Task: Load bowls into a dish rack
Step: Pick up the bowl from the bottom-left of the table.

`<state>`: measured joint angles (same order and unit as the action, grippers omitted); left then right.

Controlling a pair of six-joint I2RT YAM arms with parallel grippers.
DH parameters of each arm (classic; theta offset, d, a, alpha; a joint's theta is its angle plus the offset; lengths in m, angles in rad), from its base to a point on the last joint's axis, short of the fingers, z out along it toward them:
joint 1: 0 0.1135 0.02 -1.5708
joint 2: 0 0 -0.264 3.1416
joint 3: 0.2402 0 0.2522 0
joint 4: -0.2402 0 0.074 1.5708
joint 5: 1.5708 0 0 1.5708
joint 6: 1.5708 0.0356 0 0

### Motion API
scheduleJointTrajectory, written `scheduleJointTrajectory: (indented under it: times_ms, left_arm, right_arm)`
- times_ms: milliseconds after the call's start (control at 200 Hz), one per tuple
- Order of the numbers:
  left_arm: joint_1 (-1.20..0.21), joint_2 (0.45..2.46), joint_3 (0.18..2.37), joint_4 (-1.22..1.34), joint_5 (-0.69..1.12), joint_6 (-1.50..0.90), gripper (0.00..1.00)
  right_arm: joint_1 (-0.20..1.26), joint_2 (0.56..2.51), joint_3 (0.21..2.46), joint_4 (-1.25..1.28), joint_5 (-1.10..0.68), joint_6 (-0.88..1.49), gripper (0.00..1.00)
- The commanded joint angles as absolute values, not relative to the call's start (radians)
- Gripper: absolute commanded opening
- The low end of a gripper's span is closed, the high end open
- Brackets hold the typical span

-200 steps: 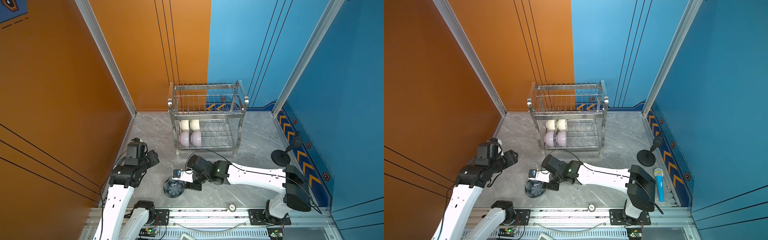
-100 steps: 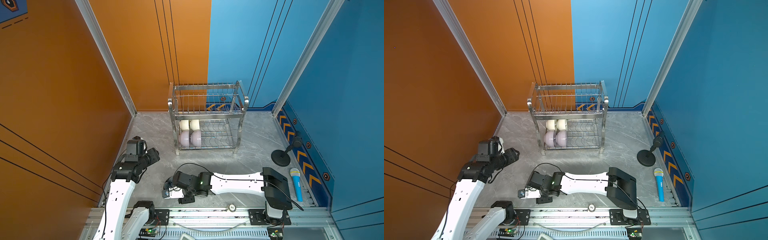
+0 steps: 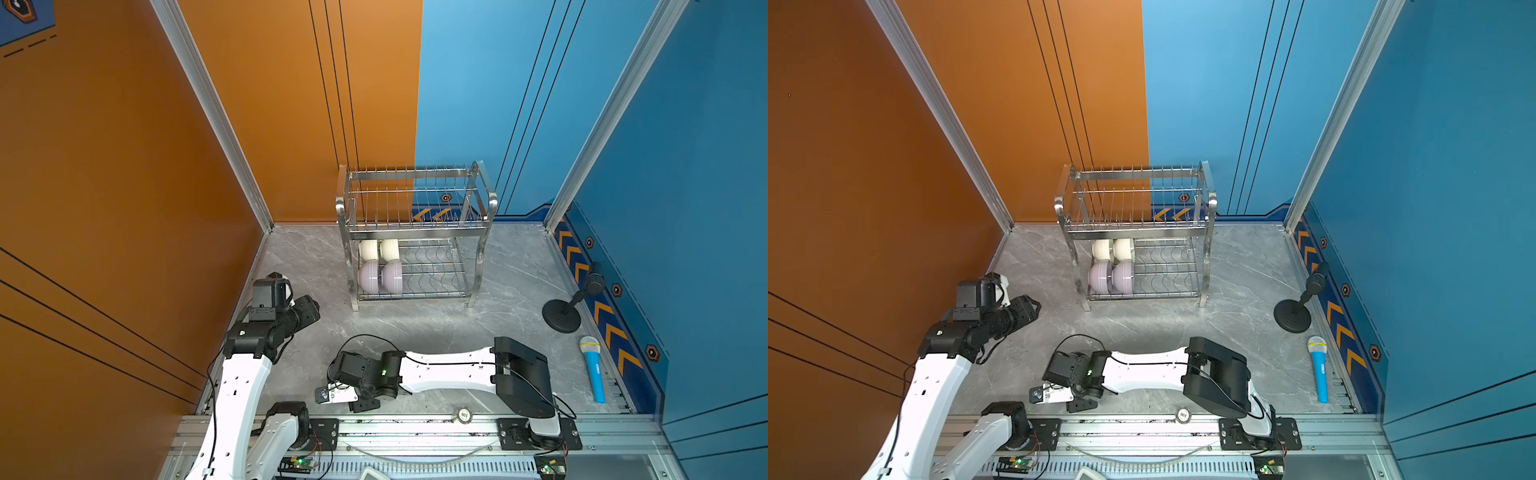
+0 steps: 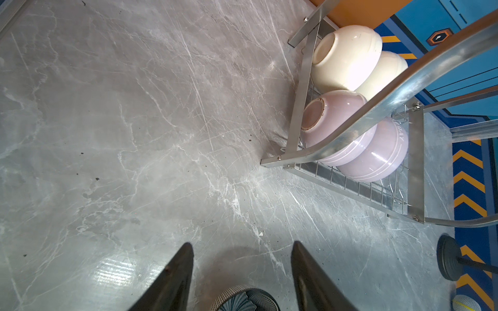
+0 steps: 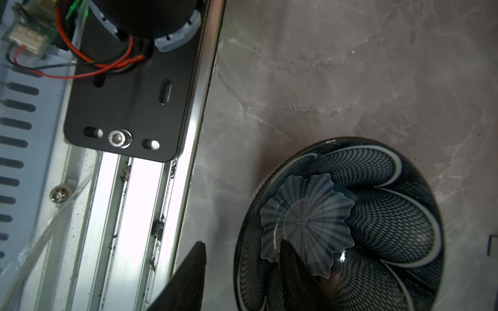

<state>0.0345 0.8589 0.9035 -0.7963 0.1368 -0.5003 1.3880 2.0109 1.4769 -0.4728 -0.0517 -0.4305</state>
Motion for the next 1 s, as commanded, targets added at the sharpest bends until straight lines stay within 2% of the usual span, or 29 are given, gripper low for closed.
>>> scheduleJointTrajectory:
  times_ms: [0,360,601,991]
  left_arm:
    - [0.049,0.858,0.89,-0.785,0.164,-0.477,0.59]
    - [0.075,0.856,0.881,-0.784,0.178,-0.471,0.59]
    - [0.082,0.857,0.877,-0.784,0.182,-0.472,0.59]
    - [0.092,0.867,0.877,-0.784,0.183,-0.468,0.59]
  right_arm:
    - [1.394,2.032,1.509,-0.502,-0.025,-0.445,0.43]
    - [1.394,2.06,1.525,-0.501,-0.006,-0.45,0.27]
    - [1.394,2.056,1.517,-0.499,0.002,-0.457,0.08]
    - [1.356,1.987,1.457,-0.435,-0.085,-0.4,0.03]
